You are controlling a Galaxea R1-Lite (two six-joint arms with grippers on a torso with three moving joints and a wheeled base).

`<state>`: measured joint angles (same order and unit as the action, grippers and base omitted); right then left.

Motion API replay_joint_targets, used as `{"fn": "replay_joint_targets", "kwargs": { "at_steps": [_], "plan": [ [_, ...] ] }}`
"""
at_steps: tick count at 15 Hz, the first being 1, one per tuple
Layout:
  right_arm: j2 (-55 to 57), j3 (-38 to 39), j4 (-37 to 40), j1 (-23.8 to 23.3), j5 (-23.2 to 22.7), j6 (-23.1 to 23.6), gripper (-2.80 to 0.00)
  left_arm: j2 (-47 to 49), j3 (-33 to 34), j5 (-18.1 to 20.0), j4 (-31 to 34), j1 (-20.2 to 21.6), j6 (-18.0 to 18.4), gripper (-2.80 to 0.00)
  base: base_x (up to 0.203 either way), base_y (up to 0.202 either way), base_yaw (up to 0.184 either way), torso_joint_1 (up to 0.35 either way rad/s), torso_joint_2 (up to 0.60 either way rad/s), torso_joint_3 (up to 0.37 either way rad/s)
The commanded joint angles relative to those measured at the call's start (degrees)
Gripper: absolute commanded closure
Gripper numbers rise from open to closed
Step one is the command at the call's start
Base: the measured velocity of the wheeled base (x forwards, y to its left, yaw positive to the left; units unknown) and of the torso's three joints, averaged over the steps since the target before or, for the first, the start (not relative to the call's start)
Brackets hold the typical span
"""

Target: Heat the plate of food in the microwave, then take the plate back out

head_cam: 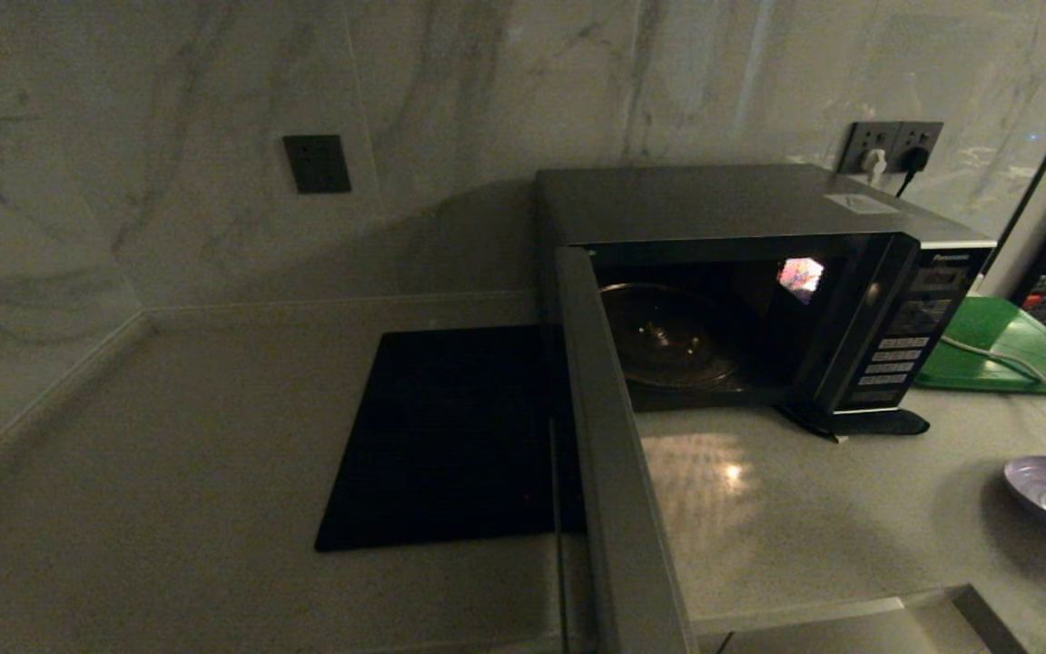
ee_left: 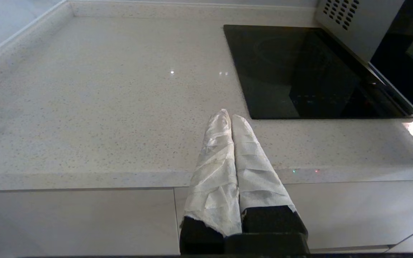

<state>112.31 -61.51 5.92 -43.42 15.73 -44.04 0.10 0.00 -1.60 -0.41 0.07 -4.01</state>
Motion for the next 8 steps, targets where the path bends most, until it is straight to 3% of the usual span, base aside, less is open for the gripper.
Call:
{"fn": "replay_joint_targets", "kwargs": {
  "at_steps": [1,8],
  "plan": [
    [1.16,-0.1,0.14,-1.14,-0.16,-0.08,0.0,-0.01,0.0,0.01,-0.02,0.01,-0.03,0.0,0.0,0.0,0.0,0.0,0.0,0.0],
    [1.88,-0.1,0.14,-1.93,-1.14,0.0,0.0,-0.01,0.0,0.01,-0.02,0.01,-0.03,0.0,0.0,0.0,0.0,0.0,0.0,0.0]
  ]
}}
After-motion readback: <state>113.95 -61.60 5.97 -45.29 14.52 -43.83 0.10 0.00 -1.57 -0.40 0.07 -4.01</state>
